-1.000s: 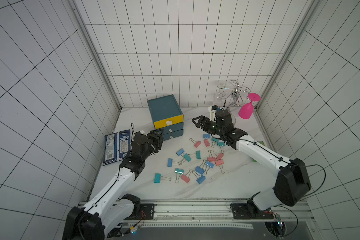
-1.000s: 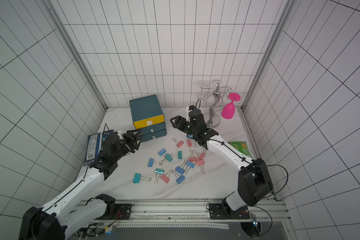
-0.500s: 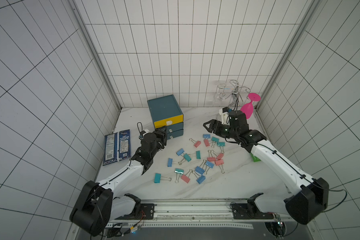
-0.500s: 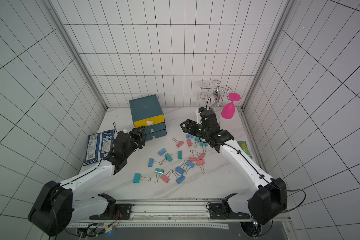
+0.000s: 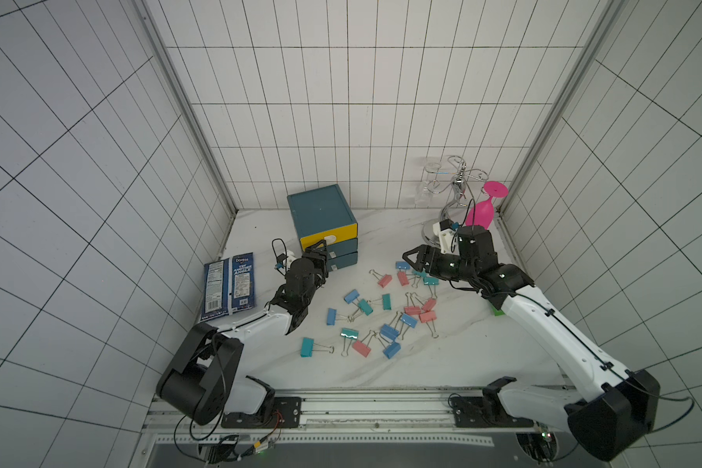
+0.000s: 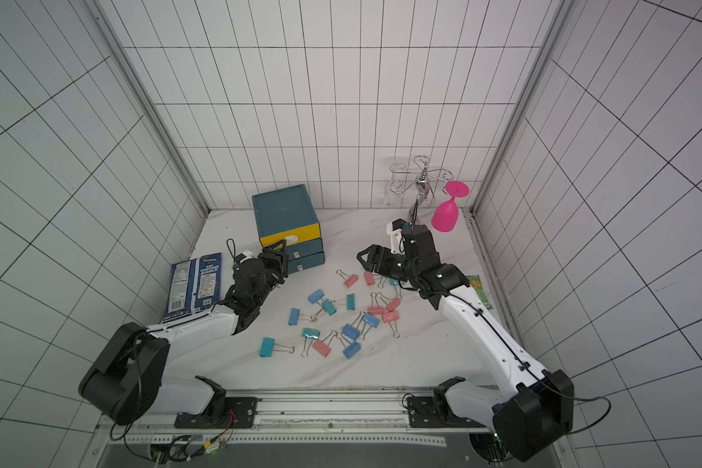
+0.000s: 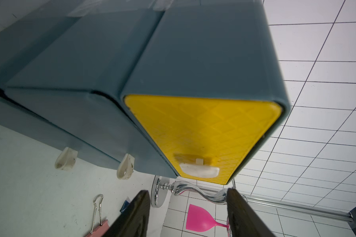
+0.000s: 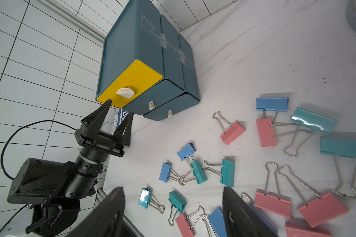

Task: Put the binder clips in the drawer according to color
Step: Open the drawer in the storage box.

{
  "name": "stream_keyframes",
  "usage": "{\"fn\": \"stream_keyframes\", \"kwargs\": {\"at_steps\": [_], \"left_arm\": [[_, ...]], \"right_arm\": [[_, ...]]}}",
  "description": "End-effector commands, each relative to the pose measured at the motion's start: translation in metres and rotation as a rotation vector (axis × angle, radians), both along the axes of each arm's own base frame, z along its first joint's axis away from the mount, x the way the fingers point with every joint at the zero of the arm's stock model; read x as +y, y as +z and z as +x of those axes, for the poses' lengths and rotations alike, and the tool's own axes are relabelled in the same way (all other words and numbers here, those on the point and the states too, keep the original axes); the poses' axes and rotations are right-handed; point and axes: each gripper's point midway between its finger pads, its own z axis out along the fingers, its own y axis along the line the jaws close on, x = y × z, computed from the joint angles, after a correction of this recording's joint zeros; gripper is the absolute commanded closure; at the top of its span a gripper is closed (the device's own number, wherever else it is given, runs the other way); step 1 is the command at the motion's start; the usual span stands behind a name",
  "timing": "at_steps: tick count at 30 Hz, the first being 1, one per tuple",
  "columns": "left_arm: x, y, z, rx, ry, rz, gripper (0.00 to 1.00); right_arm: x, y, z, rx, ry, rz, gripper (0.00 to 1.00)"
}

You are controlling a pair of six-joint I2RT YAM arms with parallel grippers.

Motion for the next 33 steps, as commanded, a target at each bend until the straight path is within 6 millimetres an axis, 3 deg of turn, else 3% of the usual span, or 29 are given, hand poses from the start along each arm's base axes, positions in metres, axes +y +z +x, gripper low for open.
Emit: {"fn": "stream_keyframes", "kwargs": {"at_steps": [1, 20, 33], "left_arm": [[0.0, 0.028, 0.009, -0.08, 0.024, -0.014, 0.37], [-0.02, 0.019, 0.024, -0.051, 0.01, 0.009, 0.37], [-0.015, 0.008, 0.033, -0.036, 0.065, 0.03, 0.41]], "right_arm": [[-0.004, 0.004, -0.006, -0.015, 0.021, 0.008, 0.24], [-0.019, 0.007, -0.002, -0.024, 0.0, 0.02, 0.23], [-0.028, 0.015, 0.006, -0.035, -0.023, 0.032, 0.23]]}}
